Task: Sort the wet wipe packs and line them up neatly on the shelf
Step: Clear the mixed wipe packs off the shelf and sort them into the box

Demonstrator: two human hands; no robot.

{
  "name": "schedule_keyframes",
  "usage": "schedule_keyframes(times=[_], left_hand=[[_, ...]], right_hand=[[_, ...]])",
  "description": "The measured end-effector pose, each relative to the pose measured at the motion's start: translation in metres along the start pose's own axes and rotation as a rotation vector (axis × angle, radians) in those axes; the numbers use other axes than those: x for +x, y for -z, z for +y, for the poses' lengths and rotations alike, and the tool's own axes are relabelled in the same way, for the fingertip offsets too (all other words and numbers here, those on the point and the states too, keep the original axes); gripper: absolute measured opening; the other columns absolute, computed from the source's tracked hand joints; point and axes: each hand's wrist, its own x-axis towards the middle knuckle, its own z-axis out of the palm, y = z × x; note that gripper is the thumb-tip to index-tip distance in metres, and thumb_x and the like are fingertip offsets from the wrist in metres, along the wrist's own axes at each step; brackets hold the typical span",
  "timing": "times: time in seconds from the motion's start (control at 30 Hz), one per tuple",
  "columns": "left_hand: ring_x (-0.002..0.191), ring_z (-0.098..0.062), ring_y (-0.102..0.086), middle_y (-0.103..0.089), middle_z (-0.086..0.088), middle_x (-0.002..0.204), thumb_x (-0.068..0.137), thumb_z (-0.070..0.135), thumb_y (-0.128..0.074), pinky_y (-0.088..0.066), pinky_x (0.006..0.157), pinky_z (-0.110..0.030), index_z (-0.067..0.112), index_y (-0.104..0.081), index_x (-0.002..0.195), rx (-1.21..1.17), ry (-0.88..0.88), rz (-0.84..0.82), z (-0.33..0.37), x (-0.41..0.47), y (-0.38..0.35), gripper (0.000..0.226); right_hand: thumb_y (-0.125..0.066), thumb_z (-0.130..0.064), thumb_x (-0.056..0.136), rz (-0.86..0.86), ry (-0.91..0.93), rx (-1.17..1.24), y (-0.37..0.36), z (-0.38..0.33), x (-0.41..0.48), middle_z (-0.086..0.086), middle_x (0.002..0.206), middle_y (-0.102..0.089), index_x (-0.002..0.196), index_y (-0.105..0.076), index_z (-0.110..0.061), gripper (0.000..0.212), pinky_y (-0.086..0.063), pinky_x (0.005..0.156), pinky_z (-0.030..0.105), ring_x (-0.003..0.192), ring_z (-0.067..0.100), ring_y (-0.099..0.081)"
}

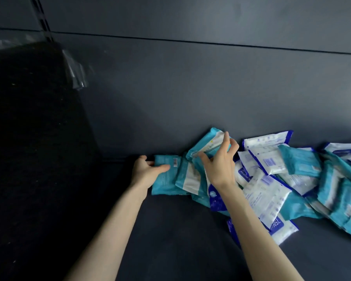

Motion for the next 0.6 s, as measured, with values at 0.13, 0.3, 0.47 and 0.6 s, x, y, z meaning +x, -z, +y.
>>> schedule_keyframes(times=[0.13,0.3,0.47,0.6], left_hand=[[0.086,-0.02,-0.066,-0.068,-0.011,0.105,0.074,0.004,-0.077,-0.055,0.077,-0.035,0.007,-0.06,0.111,0.047,-0.031,-0.082,-0.003,0.006,-0.004,0.04],[0.096,-0.017,-0.063,-0.062,0.003,0.106,0.08,0.018,-0.075,-0.053,0.087,-0.04,0.024,-0.045,0.125,0.116,-0.142,-0.11,-0.003,0.006,-0.005,0.055],[0.103,-0.013,-0.061,-0.062,0.005,0.112,0.078,0.037,-0.075,-0.049,0.095,-0.038,0.026,-0.046,0.117,0.091,-0.093,-0.141,-0.004,0.004,-0.004,0.05],[0.095,-0.013,-0.065,-0.069,0.002,0.101,0.07,0.028,-0.083,-0.052,0.088,-0.033,0.018,-0.058,0.105,0.102,-0.055,-0.165,-0.003,0.0,-0.004,0.045]], right_hand=[[-0.07,-0.028,0.085,0.052,-0.031,-0.06,0.002,0.003,0.014,0.01,0.146,-0.019,0.148,-0.013,-0.008,0.087,-0.035,0.072,0.029,0.095,0.03,-0.054],[-0.077,-0.036,0.075,0.162,0.029,-0.21,-0.004,0.012,0.021,0.014,0.125,-0.038,0.119,-0.046,-0.01,0.06,-0.032,0.085,0.035,0.111,0.033,-0.04],[-0.075,-0.04,0.076,0.131,0.014,-0.16,0.0,0.012,0.02,0.01,0.123,-0.04,0.111,-0.047,-0.013,0.053,-0.028,0.092,0.038,0.112,0.032,-0.037],[-0.076,-0.038,0.075,0.03,0.037,-0.093,0.004,0.011,0.019,0.009,0.119,-0.045,0.12,-0.044,-0.015,0.06,-0.039,0.088,0.039,0.105,0.03,-0.045]])
